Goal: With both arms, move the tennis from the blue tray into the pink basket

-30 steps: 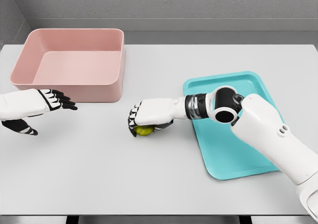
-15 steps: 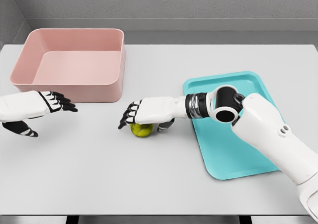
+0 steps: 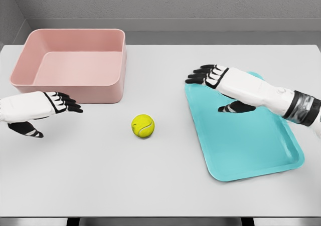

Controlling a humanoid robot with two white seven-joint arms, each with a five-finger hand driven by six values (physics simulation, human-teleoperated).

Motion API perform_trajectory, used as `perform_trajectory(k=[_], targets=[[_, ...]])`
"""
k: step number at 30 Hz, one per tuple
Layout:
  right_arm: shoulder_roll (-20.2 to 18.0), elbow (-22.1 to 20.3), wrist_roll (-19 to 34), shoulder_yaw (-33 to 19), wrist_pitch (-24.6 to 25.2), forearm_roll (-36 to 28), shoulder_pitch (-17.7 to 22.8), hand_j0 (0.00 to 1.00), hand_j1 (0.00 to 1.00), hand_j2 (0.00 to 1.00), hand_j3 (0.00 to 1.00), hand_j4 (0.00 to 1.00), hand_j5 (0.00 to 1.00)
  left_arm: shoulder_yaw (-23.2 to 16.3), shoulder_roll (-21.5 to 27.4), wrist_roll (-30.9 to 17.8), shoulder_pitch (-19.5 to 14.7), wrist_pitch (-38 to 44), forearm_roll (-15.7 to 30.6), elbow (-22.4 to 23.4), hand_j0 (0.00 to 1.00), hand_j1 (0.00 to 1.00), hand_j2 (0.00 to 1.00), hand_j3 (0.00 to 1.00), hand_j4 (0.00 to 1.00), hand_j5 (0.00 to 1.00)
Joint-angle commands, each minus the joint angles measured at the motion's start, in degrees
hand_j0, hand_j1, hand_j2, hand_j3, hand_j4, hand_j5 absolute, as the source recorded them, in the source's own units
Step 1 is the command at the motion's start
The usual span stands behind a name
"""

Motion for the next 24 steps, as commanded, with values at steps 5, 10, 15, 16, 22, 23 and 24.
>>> perform_trajectory(k=[5,10,15,16,22,23,24], targets=[[0.9,-0.4,0.0,-12.6,0.2,-5.9,6.7,1.0,1.0,1.0,1.0,1.0,1.0,-0.1,-4.8,0.0,-0.2,0.1,-2.1,-0.5,1.0,1.0,1.0,1.0,1.0,1.0],[5.6,-0.4,0.0,-12.8,0.2,-5.8,9.9,1.0,1.0,1.0,1.0,1.0,1.0,-0.1,-9.2,0.0,-0.6,0.1,-5.8,-2.6,1.0,1.0,1.0,1.0,1.0,1.0],[5.4,-0.1,0.0,-12.9,0.2,-5.5,10.0,1.0,1.0,1.0,1.0,1.0,1.0,-0.2,-14.6,0.0,-2.0,0.1,-9.7,-3.1,1.0,1.0,1.0,1.0,1.0,1.0],[5.5,-0.2,0.0,-12.9,0.2,-5.5,10.0,1.0,1.0,1.0,1.0,1.0,1.0,-0.2,-15.7,0.0,-2.1,0.1,-10.7,-3.1,1.0,1.0,1.0,1.0,1.0,1.0],[5.3,2.1,0.0,-13.0,0.2,-5.4,9.9,1.0,1.0,1.0,1.0,1.0,1.0,-0.6,-21.6,-1.5,-3.7,0.1,-13.5,-2.9,1.0,1.0,1.0,1.0,1.0,1.0],[5.3,2.1,0.0,-13.0,0.2,-5.4,9.9,1.0,1.0,1.0,1.0,1.0,1.0,-1.2,-22.1,-1.5,-4.0,0.1,-13.6,-2.7,1.0,1.0,1.0,1.0,1.0,1.0],[5.3,2.1,0.0,-13.0,0.2,-5.4,9.9,1.0,1.0,1.0,1.0,1.0,1.0,-1.4,-22.3,-1.5,-4.5,0.1,-13.6,-2.5,1.0,1.0,1.0,1.0,1.0,1.0]])
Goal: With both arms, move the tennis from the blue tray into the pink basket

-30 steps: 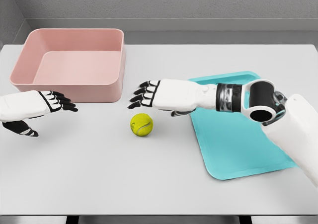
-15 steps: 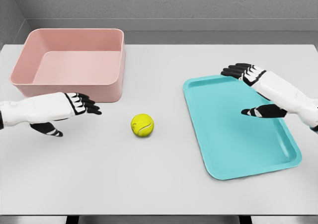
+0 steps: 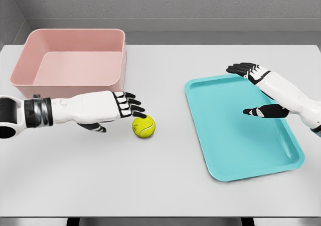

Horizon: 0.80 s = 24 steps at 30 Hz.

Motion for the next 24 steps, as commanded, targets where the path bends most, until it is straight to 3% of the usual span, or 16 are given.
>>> perform_trajectory(k=[1,9,24], targets=[[0.0,0.2,0.0,0.0,0.2,-0.4,0.0,1.0,1.0,1.0,1.0,1.0,1.0,-0.6,-1.6,-0.3,-0.1,0.1,-0.2,0.4,1.0,1.0,1.0,1.0,1.0,1.0],[0.0,1.5,0.0,-1.2,0.2,-0.4,0.0,1.0,1.0,1.0,1.0,1.0,1.0,-5.8,-5.7,-0.3,-4.5,0.1,-0.5,4.9,1.0,1.0,1.0,1.0,1.0,1.0],[0.0,2.0,0.0,-1.6,0.2,-0.4,0.0,1.0,1.0,1.0,1.0,1.0,1.0,-9.0,-8.1,-0.3,-6.9,0.1,-0.1,8.3,1.0,1.0,1.0,1.0,1.0,1.0]])
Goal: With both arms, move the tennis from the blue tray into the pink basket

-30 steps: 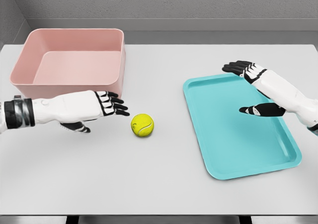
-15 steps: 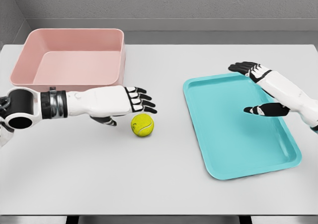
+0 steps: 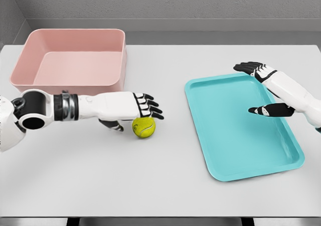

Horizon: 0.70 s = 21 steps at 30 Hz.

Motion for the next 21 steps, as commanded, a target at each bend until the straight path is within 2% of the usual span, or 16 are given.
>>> perform_trajectory(k=[1,21], targets=[[0.0,0.1,0.0,0.0,0.2,-0.4,0.0,1.0,1.0,1.0,1.0,1.0,1.0,-0.5,-0.8,0.0,0.0,0.1,0.3,1.1,1.0,1.0,1.0,1.0,1.0,1.0],[-0.1,0.0,0.0,0.0,0.2,-0.5,0.0,1.0,1.0,1.0,1.0,1.0,1.0,-2.9,-2.8,0.0,-0.2,0.1,0.0,2.4,1.0,1.0,1.0,1.0,1.0,1.0]])
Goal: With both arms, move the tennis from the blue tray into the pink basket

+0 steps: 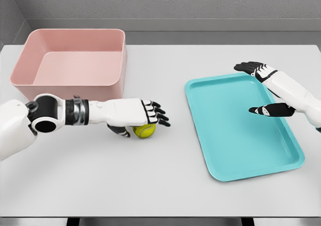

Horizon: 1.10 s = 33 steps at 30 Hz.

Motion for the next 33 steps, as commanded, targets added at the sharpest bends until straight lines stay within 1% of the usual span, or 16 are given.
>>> perform_trajectory(k=[1,4,7,13,14,16,17,20,21,23,28,33], targets=[[0.0,-0.1,0.0,0.0,0.2,-0.5,0.0,1.0,1.0,1.0,1.0,1.0,1.0,-0.3,0.0,0.0,0.0,0.1,0.4,0.3,1.0,1.0,1.0,1.0,1.0,1.0],[0.0,-0.1,0.0,0.0,0.2,-0.5,0.0,1.0,1.0,1.0,1.0,1.0,1.0,-0.5,0.0,0.0,0.2,0.1,0.4,1.1,1.0,1.0,1.0,1.0,1.0,1.0],[0.0,-0.2,0.0,0.0,0.2,-0.5,0.0,1.0,1.0,1.0,1.0,1.0,1.0,-0.5,0.1,0.0,0.2,0.1,0.4,1.5,0.89,0.89,0.89,0.89,0.89,0.89],[0.0,-0.1,0.0,0.0,0.2,-0.5,0.1,1.0,1.0,1.0,1.0,1.0,1.0,-0.6,0.1,-0.1,0.1,0.1,0.3,2.9,0.87,0.87,0.87,0.87,0.87,0.87],[0.0,-0.2,0.0,0.0,0.2,-0.5,0.0,1.0,1.0,1.0,1.0,1.0,1.0,-0.6,0.1,-0.1,0.1,0.1,0.4,2.9,0.83,0.83,0.83,0.83,0.83,0.83],[0.0,-0.2,0.0,0.0,0.2,-0.5,0.0,1.0,1.0,1.0,1.0,1.0,1.0,-0.6,0.1,-1.6,0.1,0.1,0.4,3.5,0.73,0.73,0.73,0.73,0.73,0.73],[0.0,-0.2,0.0,0.0,0.2,-0.5,0.0,1.0,1.0,1.0,1.0,1.0,1.0,-0.6,0.1,-1.7,0.2,0.1,0.4,3.6,0.71,0.71,0.71,0.71,0.71,0.71],[0.0,-0.2,0.0,0.0,0.2,-0.5,0.0,1.0,1.0,1.0,1.0,1.0,1.0,-0.6,0.0,-2.8,0.1,0.1,0.4,3.6,0.55,0.55,0.55,0.55,0.55,0.55],[0.0,-0.2,0.0,0.0,0.2,-0.5,0.0,1.0,1.0,1.0,1.0,1.0,1.0,-0.6,0.0,-3.7,0.0,0.1,0.5,3.6,0.52,0.52,0.52,0.52,0.52,0.52],[0.0,-0.2,0.0,0.0,0.2,-0.5,0.0,1.0,1.0,1.0,1.0,1.0,1.0,-0.6,0.0,-3.7,0.0,0.1,0.6,3.6,0.49,0.49,0.49,0.49,0.49,0.49],[0.0,-0.2,0.0,0.0,0.2,-0.5,0.0,1.0,1.0,1.0,1.0,1.0,1.0,-0.5,0.0,-3.7,-0.2,0.1,1.0,3.3,0.49,0.49,0.49,0.49,0.49,0.49],[0.0,-0.2,0.0,0.0,0.2,-0.5,0.0,1.0,1.0,1.0,1.0,1.0,1.0,-0.5,0.1,-3.7,-1.3,0.1,1.7,2.2,0.5,0.5,0.5,0.5,0.5,0.5]])
